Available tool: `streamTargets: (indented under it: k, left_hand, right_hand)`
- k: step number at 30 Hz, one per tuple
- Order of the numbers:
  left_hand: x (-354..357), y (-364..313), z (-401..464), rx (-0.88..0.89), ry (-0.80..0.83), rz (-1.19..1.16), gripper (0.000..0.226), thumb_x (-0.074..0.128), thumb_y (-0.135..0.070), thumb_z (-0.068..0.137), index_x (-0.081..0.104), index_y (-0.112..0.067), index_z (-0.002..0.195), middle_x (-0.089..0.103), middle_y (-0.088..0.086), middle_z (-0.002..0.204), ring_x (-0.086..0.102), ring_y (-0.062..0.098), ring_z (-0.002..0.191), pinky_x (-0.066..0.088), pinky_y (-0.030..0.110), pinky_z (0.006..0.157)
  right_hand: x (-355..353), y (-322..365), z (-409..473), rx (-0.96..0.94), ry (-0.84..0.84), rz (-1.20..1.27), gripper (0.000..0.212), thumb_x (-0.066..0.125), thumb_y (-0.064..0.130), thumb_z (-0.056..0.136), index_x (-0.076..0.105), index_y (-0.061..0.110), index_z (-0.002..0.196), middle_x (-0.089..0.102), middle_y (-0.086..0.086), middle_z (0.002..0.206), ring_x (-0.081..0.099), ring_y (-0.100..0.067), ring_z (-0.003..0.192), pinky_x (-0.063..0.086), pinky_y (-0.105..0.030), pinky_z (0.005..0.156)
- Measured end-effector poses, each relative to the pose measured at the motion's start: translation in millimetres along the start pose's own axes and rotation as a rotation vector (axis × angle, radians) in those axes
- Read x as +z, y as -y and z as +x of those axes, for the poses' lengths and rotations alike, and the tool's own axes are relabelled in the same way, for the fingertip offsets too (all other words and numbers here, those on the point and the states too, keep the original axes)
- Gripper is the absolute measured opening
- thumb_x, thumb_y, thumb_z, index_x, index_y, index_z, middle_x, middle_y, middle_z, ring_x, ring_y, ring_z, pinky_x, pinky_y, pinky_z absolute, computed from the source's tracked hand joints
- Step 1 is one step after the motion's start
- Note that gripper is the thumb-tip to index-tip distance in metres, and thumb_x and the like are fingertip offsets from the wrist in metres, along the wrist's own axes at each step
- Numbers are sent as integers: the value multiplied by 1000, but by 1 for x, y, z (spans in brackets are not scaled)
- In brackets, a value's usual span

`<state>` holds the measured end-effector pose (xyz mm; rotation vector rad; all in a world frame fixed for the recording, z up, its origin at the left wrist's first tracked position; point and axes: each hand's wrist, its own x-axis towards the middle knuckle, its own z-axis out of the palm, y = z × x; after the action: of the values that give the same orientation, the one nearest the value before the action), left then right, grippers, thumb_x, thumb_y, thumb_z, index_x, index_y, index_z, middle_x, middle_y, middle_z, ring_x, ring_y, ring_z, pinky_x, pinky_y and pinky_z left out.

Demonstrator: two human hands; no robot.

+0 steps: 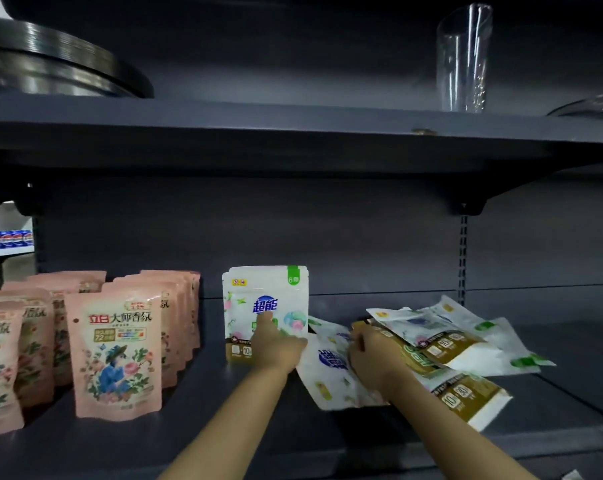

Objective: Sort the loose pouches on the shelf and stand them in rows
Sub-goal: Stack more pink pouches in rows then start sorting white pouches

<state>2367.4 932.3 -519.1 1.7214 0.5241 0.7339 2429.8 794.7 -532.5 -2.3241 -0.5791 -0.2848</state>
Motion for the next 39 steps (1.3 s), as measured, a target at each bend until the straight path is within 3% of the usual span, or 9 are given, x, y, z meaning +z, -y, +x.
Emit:
streamTargets:
  k: [4,7,12,16,19,25,30,34,39]
  left_hand:
    - [-31,-48,-2,160,5,37,57,63,-1,82,42,-16,133,53,-1,99,55,21,91,45,25,74]
    - [-54,-85,-8,326,164,185,56,64,-5,84,43,-22,134,58,1,113,59,19,93,45,26,75]
    - [-70,-110,-16,595,529,555,43,62,-9,87,51,-30,123,68,-3,102,67,12,83,56,26,69]
    - [-66,-109,-11,839,346,936,27,57,-21,89,59,-34,113,68,-6,107,59,16,103,44,35,94]
    - [-61,-92,-5,1040,-70,1182,38,53,-18,90,50,-32,126,59,-6,124,47,17,118,24,32,94]
    - [-66,-21,-12,718,-466,603,66,68,-24,80,37,-12,137,41,5,138,39,23,129,32,33,105]
    - [-64,39,21,184,-165,79,110,85,-44,55,26,-9,141,44,8,141,43,23,130,34,40,112]
    - [-63,60,36,38,27,-70,48,82,-27,69,56,-18,109,68,-2,107,63,6,91,49,18,72]
    - [-68,76,46,45,-2,7,34,82,-16,68,57,-20,91,69,3,102,64,12,88,51,23,75]
  right_hand:
    - [-3,-8,6,-1,71,-61,26,47,12,88,60,9,109,64,-11,115,57,-27,109,40,-24,82]
    - [-8,-3,4,-84,176,264,54,59,16,79,45,22,131,53,-1,133,51,-20,121,42,-36,103]
    - [-19,24,-5,-225,506,726,90,71,-10,72,25,34,136,59,1,123,66,-9,103,58,-25,78]
    - [-6,35,-9,-195,469,748,44,67,-10,78,58,6,118,71,-9,110,71,-13,94,58,-27,80]
    - [15,31,-2,-163,276,746,32,73,4,77,68,10,108,75,-3,103,70,-18,97,56,-38,90]
    - [49,29,6,-25,179,1074,33,70,4,79,66,7,111,75,-7,103,70,-24,98,54,-44,91]
    - [63,40,15,-57,248,1176,28,65,1,83,67,7,110,73,-9,106,69,-25,101,54,-39,88]
    - [72,43,22,-41,230,1059,28,66,4,83,66,9,110,74,-6,104,71,-21,96,57,-35,85]
    - [88,41,24,1,89,704,35,73,19,79,54,18,109,68,4,106,64,-11,95,52,-21,77]
